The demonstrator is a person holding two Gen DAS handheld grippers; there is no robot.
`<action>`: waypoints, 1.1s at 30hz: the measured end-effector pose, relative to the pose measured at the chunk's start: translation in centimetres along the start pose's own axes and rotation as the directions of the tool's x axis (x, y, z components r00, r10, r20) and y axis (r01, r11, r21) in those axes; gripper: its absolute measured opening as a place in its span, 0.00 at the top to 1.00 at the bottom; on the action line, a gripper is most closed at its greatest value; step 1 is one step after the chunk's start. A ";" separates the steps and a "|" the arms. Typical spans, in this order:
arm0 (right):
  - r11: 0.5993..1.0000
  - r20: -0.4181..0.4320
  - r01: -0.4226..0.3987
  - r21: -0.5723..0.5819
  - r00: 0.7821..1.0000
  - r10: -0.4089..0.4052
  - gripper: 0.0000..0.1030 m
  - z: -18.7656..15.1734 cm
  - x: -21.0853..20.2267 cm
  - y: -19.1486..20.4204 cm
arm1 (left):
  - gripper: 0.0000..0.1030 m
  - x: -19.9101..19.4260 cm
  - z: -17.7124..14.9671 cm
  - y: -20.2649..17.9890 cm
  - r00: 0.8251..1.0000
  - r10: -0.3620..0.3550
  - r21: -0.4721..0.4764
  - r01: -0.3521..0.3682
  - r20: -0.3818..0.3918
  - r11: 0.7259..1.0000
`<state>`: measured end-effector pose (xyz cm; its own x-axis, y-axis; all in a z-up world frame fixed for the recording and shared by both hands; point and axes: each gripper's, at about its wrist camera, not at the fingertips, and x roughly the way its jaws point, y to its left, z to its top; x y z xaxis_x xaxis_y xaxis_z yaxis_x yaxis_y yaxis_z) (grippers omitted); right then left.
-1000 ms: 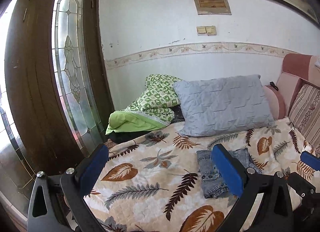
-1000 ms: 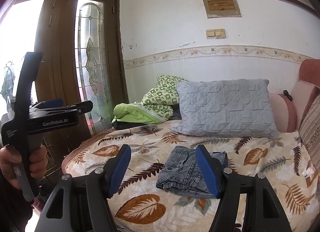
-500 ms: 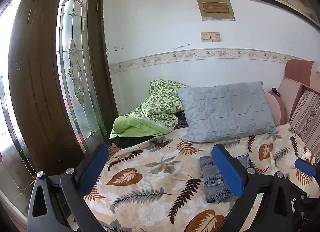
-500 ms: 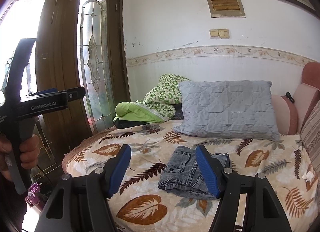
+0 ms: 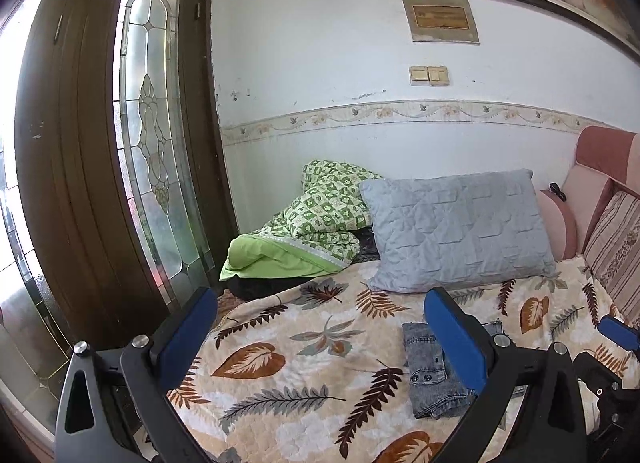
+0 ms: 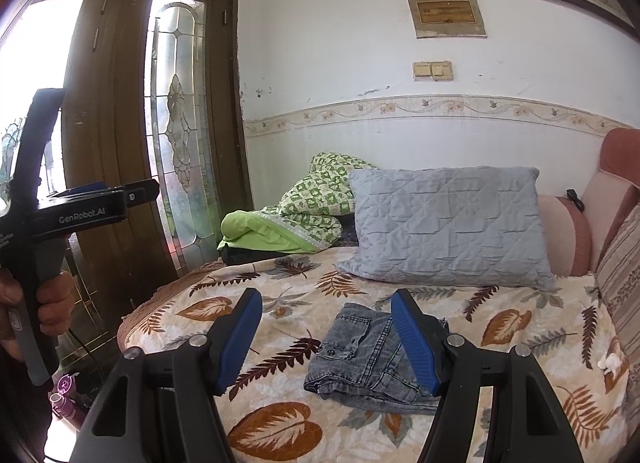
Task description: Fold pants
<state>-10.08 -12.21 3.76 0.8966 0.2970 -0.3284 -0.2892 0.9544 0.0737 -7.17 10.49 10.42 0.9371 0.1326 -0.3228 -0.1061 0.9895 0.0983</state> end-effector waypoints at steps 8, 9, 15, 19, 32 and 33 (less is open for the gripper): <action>1.000 -0.024 -0.005 -0.002 1.000 0.005 0.32 0.1 1.3 0.0 | 0.00 1.3 -0.1 -0.1 1.000 -0.009 0.006 0.009 -0.015 1.000; 1.000 -0.030 -0.008 -0.001 1.000 0.007 0.32 0.1 1.5 0.0 | 0.00 1.5 -0.1 -0.1 1.000 -0.013 0.007 0.013 -0.020 1.000; 1.000 -0.063 -0.018 -0.007 0.998 0.018 0.32 -0.1 3.0 0.2 | 0.00 2.4 -0.3 0.1 0.999 -0.029 -0.001 0.029 -0.040 1.000; 1.000 -0.074 -0.023 -0.015 0.997 0.022 0.32 0.1 3.8 0.3 | 0.00 2.7 -0.4 0.2 0.999 -0.034 0.002 0.034 -0.040 0.999; 0.998 -0.080 0.010 -0.062 0.997 -0.015 0.31 0.5 3.8 1.7 | 0.00 3.1 -1.1 0.8 0.995 -0.088 -0.008 0.088 -0.037 0.996; 0.998 -0.078 0.016 -0.066 0.997 -0.022 0.32 0.6 3.6 1.9 | 0.00 3.0 -1.2 0.9 0.995 -0.094 -0.010 0.094 -0.036 0.996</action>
<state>-7.24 -9.37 3.26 0.8736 0.2732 -0.4027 -0.2960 0.9552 0.0057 -4.84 11.81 8.42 0.9303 0.0407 -0.3646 -0.0208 0.9981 0.0585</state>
